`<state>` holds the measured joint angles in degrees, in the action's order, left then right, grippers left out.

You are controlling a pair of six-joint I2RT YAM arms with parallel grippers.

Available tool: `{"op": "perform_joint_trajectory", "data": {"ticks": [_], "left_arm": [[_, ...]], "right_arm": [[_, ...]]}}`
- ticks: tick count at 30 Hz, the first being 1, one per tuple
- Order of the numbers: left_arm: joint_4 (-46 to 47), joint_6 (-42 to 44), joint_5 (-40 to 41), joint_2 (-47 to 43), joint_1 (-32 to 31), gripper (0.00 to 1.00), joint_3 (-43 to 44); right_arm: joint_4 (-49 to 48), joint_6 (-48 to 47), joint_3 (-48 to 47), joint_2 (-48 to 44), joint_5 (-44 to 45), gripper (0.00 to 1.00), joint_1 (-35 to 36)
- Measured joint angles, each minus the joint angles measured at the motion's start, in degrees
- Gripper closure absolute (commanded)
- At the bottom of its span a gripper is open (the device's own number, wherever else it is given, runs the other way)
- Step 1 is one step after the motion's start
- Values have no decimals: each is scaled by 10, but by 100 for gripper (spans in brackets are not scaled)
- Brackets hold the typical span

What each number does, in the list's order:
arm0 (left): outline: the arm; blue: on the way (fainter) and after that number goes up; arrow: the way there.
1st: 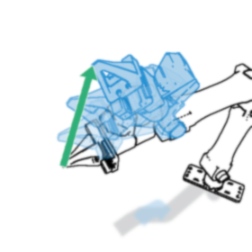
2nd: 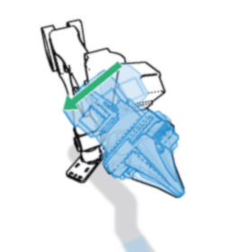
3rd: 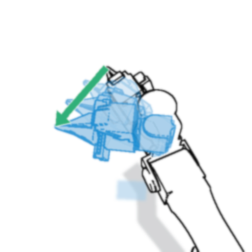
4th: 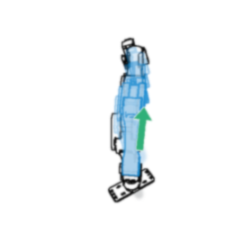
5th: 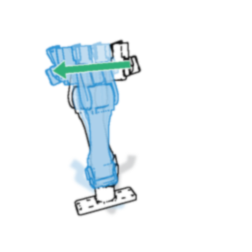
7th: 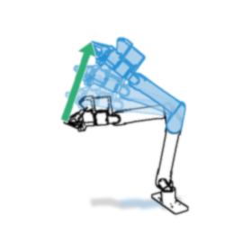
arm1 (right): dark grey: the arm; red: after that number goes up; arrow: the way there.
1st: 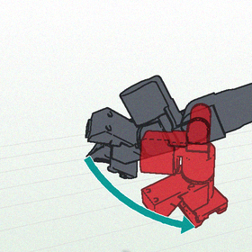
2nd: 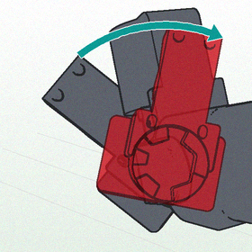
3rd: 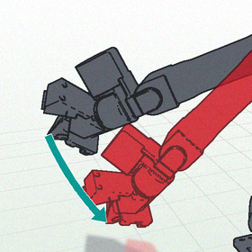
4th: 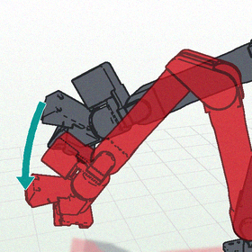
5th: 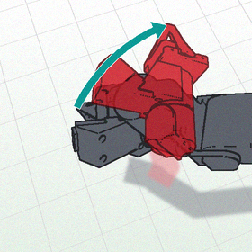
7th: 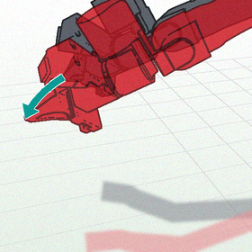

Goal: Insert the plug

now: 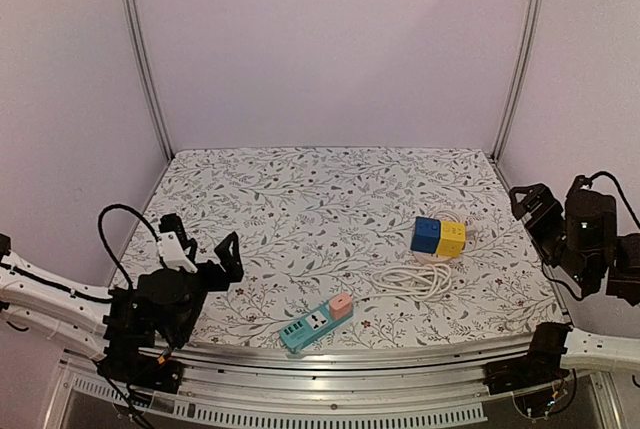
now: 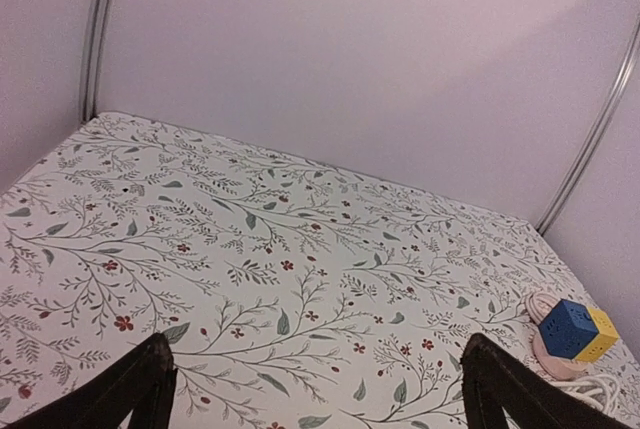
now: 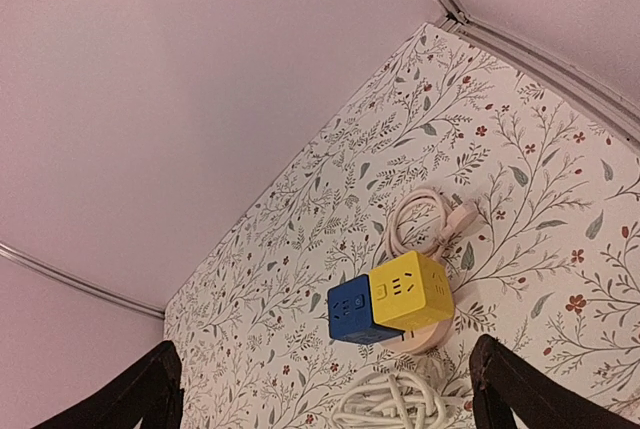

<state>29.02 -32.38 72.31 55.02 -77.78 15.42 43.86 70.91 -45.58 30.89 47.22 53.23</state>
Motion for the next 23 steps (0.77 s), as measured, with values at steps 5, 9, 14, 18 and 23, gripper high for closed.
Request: {"op": "perform_joint_trajectory", "data": {"ticks": [5, 9, 14, 18, 23], "left_arm": [[-13, -16, 4, 6, 12, 1, 0], [-16, -22, 3, 10, 21, 1, 0], [-18, -24, 1, 12, 28, 0, 0], [-19, -28, -4, 12, 28, 1, 0], [-19, -28, -13, 12, 28, 1, 0]], "right_arm": [[3, 16, 26, -70, -19, 1, 0], [2, 7, 38, -85, -40, 1, 0], [-2, -2, 38, -85, -58, 1, 0], [-16, -16, 40, -85, -71, 1, 0], [-37, -47, 47, -85, -82, 1, 0]]}}
